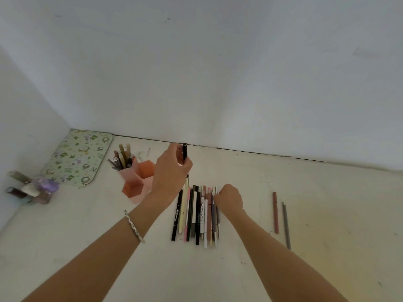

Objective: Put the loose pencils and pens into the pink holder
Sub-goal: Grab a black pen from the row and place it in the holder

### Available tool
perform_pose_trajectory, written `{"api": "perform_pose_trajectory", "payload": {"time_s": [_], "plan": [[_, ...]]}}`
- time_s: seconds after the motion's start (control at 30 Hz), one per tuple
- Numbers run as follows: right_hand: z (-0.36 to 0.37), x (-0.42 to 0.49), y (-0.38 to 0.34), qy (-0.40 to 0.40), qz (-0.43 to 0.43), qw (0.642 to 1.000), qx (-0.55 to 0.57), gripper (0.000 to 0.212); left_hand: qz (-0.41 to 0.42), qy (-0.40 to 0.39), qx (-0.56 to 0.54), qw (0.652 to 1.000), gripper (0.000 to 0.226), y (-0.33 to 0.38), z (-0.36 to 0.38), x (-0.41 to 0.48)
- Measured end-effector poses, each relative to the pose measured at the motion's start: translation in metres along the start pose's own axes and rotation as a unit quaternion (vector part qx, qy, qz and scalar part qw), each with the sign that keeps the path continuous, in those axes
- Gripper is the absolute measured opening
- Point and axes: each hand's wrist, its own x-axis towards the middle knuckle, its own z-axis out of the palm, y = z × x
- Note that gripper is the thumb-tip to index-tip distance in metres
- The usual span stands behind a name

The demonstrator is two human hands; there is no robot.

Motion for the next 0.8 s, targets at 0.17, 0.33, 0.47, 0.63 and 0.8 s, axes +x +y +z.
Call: {"api": "perform_pose_trajectory", "payload": {"time_s": [0.17, 0.33, 0.47, 0.63, 0.8], "plan": [[0.004, -0.003, -0.002, 0.023, -0.014, 0.999, -0.044, 0.012, 0.017, 0.026, -0.040, 0.999, 0.048, 0.000, -0.009, -0.002], [-0.026, 0.004, -0.017, 0.109, -0.083, 0.989, 0.059, 0.022, 0.071, 0.141, -0.060, 0.986, 0.043, -0.002, -0.059, 0.016], [-0.052, 0.001, -0.066, 0.190, -0.196, 0.938, 0.214, 0.045, 0.065, 0.242, -0.069, 0.966, 0.047, -0.016, -0.113, 0.036], [-0.050, -0.023, -0.129, 0.196, -0.302, 0.867, 0.345, 0.041, 0.051, 0.246, 0.031, 0.967, 0.039, -0.048, -0.128, 0.038], [-0.037, -0.043, -0.168, 0.181, -0.340, 0.831, 0.402, 0.038, 0.062, 0.175, 0.192, 0.964, 0.023, -0.084, -0.114, 0.023]]}}
